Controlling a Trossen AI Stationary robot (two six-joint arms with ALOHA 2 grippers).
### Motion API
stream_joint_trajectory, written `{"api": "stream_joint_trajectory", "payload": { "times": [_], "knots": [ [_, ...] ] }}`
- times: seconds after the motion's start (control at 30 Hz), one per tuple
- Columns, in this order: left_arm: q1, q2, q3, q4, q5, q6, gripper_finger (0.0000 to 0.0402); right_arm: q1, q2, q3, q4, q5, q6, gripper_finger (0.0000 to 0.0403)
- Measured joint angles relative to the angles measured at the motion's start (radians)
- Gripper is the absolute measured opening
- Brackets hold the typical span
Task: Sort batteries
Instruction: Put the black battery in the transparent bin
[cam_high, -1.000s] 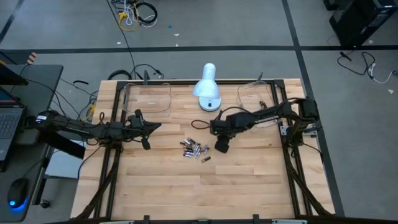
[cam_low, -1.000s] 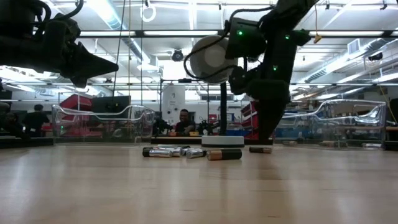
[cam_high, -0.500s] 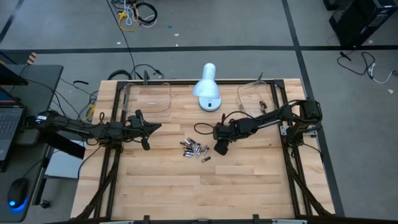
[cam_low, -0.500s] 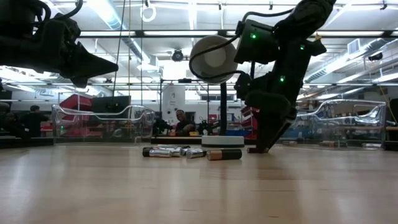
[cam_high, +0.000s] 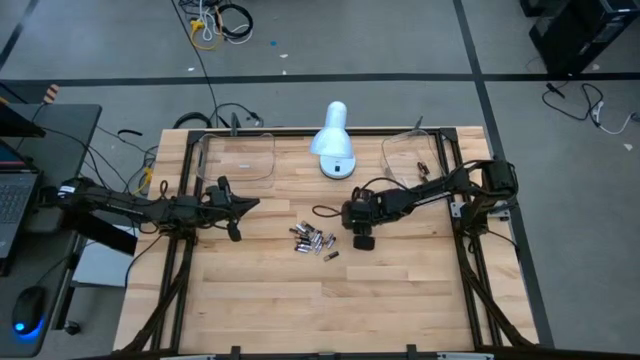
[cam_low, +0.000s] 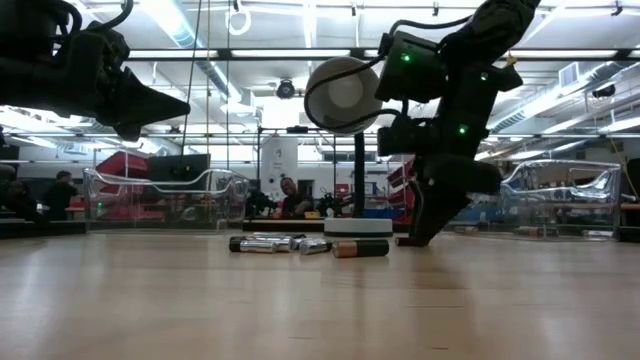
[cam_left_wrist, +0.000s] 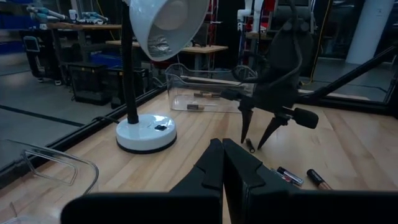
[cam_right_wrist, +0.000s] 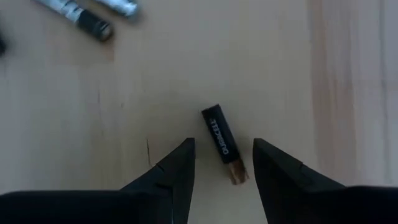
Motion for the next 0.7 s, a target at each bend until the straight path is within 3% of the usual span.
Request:
{"api": "stream_joint_trajectory", "payload": {
  "times": [0.17, 0.7],
  "knots": [
    [0.0, 0.0, 0.0, -0.002, 0.007, -0.004, 0.0002, 0.006, 0.001, -0.002, 0.034, 0.013, -0.122, 0.0148],
    [0.0, 0.0, 0.0, -0.005, 0.007, 0.003, 0.0002, -0.073, 0.003, -0.001, 0.032, -0.088, -0.086, 0.0099]
  ]
}}
